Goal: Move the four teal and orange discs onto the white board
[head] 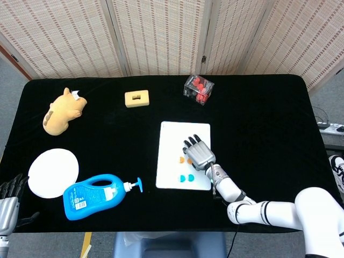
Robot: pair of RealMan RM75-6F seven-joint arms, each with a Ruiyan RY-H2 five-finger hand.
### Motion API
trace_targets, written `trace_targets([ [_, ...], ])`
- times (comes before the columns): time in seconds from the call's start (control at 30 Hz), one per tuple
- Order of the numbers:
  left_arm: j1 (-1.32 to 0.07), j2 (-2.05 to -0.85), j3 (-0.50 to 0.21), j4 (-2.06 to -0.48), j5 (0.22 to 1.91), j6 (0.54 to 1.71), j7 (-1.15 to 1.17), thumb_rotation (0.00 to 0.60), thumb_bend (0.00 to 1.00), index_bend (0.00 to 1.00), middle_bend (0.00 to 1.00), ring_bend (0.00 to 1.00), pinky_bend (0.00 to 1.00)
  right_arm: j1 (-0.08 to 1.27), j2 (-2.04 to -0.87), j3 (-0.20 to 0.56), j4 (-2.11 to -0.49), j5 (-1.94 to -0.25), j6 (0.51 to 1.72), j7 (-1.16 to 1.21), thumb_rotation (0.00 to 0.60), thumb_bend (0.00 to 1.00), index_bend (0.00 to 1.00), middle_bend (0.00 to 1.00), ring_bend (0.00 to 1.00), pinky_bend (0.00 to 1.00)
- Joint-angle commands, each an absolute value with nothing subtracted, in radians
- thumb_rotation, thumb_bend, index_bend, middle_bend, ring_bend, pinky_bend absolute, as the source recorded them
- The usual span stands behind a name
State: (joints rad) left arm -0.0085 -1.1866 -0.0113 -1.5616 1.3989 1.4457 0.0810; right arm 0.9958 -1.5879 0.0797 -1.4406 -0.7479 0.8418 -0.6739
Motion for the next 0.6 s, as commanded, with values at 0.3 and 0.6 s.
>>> trace_targets([
  [0.3,-0.019,-1.180,-0.021,-1.573,1.411,1.451,0.085,0.600,0.16,0.11,0.03,0.07,0.00,0.864,-1.383,0.110,-1.627,-0.883,1.045,-0.543,0.600,0.43,0.31,0.14,0.08,0.00],
  [0.6,-0.036,-1.172,-0.032,-1.607,1.441,1.466,0.113,0.600,0.16,0.11,0.03,0.07,0.00,0.646,-1.192,0.026,-1.749,-1.090,1.243,-0.366,0.600,0.43,0.05,0.01,0.01,0.00],
])
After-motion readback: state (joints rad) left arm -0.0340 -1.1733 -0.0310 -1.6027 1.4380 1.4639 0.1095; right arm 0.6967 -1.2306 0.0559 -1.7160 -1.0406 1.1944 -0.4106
